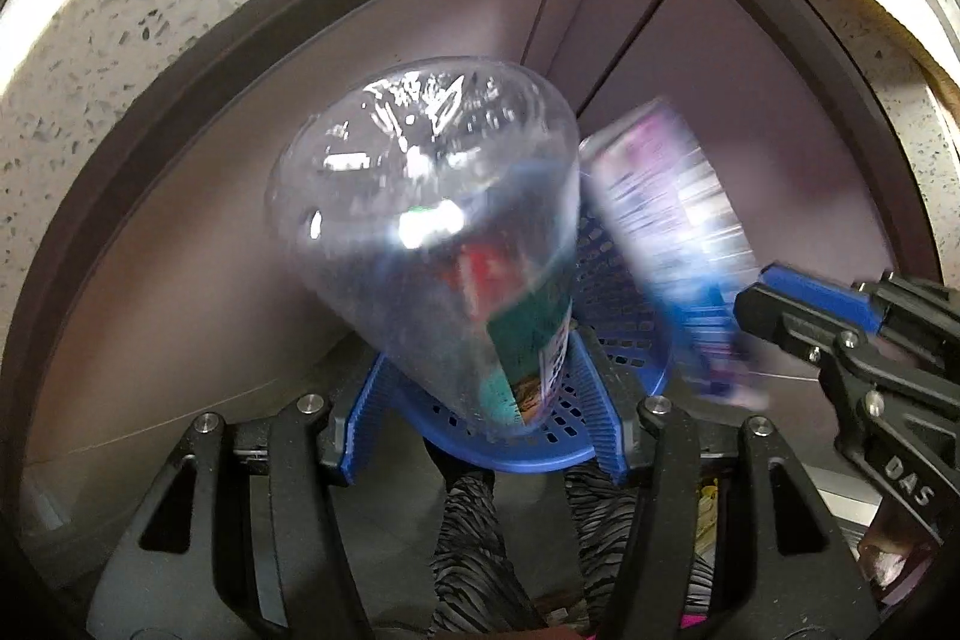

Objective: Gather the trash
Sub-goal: 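Open both tools to drop the bottle and tube into the basket, then raise both tools back over the yogurt cup and tissue, then grasp the red yogurt cup with the right tool while the left tool grasps the white tissue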

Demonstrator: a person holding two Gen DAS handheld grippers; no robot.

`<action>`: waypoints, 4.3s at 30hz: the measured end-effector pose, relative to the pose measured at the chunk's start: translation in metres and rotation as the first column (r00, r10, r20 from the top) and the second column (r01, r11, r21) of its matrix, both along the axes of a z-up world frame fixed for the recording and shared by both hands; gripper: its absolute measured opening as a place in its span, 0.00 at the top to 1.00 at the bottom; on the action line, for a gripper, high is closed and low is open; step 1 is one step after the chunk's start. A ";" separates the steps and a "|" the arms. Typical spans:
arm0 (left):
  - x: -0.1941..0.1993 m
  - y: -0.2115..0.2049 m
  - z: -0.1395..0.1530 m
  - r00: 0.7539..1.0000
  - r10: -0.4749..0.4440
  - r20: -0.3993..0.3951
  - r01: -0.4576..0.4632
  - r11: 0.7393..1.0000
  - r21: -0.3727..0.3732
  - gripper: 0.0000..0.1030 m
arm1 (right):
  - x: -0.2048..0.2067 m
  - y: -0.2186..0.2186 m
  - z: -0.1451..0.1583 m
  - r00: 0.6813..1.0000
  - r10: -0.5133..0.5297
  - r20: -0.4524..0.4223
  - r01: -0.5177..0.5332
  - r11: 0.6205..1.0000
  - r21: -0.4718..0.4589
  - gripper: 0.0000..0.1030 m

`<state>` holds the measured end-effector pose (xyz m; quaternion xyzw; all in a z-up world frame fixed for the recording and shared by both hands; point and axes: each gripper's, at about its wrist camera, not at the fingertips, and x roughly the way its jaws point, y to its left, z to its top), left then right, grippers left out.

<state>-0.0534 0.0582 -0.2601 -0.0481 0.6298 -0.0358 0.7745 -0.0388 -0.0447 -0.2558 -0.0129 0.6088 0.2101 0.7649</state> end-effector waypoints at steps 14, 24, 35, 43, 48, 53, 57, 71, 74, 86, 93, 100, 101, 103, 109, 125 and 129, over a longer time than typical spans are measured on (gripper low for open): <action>0.002 0.004 0.014 1.000 -0.006 0.021 0.006 0.999 0.031 0.42 | -0.004 -0.009 0.020 1.000 -0.005 0.017 0.004 1.000 0.024 0.63; -0.004 0.002 0.043 0.995 -0.016 0.098 0.008 0.997 0.083 0.42 | -0.004 -0.015 0.052 0.999 0.022 0.046 -0.025 0.997 0.073 0.63; -0.006 0.001 0.098 0.979 -0.014 0.202 -0.003 0.996 0.088 0.42 | -0.011 -0.033 0.117 0.989 0.045 0.142 -0.066 0.987 0.149 0.49; 0.007 -0.006 0.145 0.958 0.012 0.286 -0.023 0.999 0.037 0.42 | -0.001 -0.057 0.159 0.973 0.027 0.228 -0.068 0.982 0.174 0.33; 0.027 -0.018 0.165 0.948 0.026 0.316 -0.022 1.000 -0.016 0.39 | 0.016 -0.079 0.183 0.956 -0.008 0.292 -0.043 0.985 0.165 0.21; 0.057 -0.032 0.174 0.942 0.046 0.333 -0.025 0.997 -0.067 0.37 | 0.043 -0.106 0.196 0.946 -0.060 0.317 0.004 0.985 0.173 0.20; 0.080 -0.045 0.181 0.937 0.047 0.347 -0.022 0.997 -0.074 0.37 | 0.076 -0.132 0.205 0.939 -0.109 0.325 0.045 0.979 0.200 0.19; 0.190 -0.073 0.183 0.933 0.051 0.355 -0.010 0.993 -0.117 0.37 | 0.223 -0.184 0.201 0.942 -0.224 0.250 0.148 0.946 0.288 0.19; 0.210 -0.077 0.180 0.936 0.042 0.349 -0.003 0.994 -0.111 0.38 | 0.246 -0.187 0.195 0.946 -0.234 0.224 0.162 0.941 0.299 0.19; 0.268 -0.083 0.164 0.950 0.043 0.308 -0.008 0.994 -0.113 0.37 | 0.316 -0.162 0.166 0.965 -0.202 0.166 0.150 0.948 0.281 0.17; 0.287 -0.096 0.158 0.954 -0.013 0.299 0.038 0.996 -0.081 0.38 | 0.350 -0.146 0.139 0.974 -0.184 0.133 0.152 0.964 0.220 0.17; 0.309 -0.108 0.148 0.961 -0.051 0.271 0.067 0.996 -0.053 0.38 | 0.368 -0.144 0.120 0.984 -0.165 0.071 0.143 0.959 0.244 0.56; 0.312 -0.109 0.146 0.963 -0.052 0.265 0.069 0.996 -0.053 0.38 | 0.369 -0.143 0.118 0.986 -0.153 0.065 0.133 0.961 0.241 0.58; 0.317 -0.109 0.142 0.966 -0.049 0.255 0.064 0.996 -0.054 0.38 | 0.368 -0.143 0.118 0.987 -0.144 0.073 0.124 0.966 0.229 0.59; 0.330 -0.119 0.138 0.968 -0.066 0.242 0.077 0.996 -0.039 0.37 | 0.367 -0.156 0.125 0.978 -0.169 0.121 0.144 0.971 0.190 0.91; 0.350 -0.136 0.120 0.974 -0.088 0.210 0.088 0.996 0.007 0.87 | 0.351 -0.194 0.140 0.958 -0.203 0.204 0.182 0.977 0.115 0.94; 0.341 -0.134 0.126 0.972 -0.077 0.224 0.076 0.997 0.011 0.92 | 0.346 -0.197 0.141 0.956 -0.203 0.210 0.184 0.977 0.107 0.94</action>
